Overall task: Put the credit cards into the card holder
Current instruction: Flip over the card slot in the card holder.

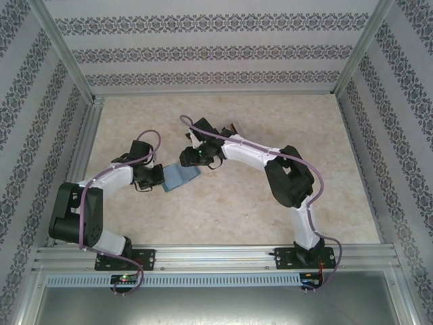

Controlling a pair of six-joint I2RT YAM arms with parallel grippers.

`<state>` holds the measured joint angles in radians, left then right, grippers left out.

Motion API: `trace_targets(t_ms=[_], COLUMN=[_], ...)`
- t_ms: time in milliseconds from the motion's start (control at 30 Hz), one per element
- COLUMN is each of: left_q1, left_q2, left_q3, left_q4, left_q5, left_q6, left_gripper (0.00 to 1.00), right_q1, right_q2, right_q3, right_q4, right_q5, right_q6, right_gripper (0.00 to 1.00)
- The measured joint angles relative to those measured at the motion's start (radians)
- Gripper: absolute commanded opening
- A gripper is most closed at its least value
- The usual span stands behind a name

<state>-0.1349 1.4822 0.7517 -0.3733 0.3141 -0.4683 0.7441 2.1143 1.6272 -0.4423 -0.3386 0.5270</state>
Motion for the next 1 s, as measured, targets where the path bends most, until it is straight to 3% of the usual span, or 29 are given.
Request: trace_targets(t_ms=[533,1000], left_q1=[0.019,0.019], left_q2=[0.005,0.042], left_q3=[-0.08,-0.092], left_q4=[0.147,0.262], left_q5=[0.05,0.095], left_q6=[-0.035,-0.061], left_gripper=[0.0,0.0], right_q1=[0.016,0.026], right_q2=[0.141,0.191], right_q3=[0.1,0.145], right_q4=[-0.057,0.076], right_q5=[0.027,-0.195], right_q6=[-0.027,0.069], right_gripper=[0.42,0.42])
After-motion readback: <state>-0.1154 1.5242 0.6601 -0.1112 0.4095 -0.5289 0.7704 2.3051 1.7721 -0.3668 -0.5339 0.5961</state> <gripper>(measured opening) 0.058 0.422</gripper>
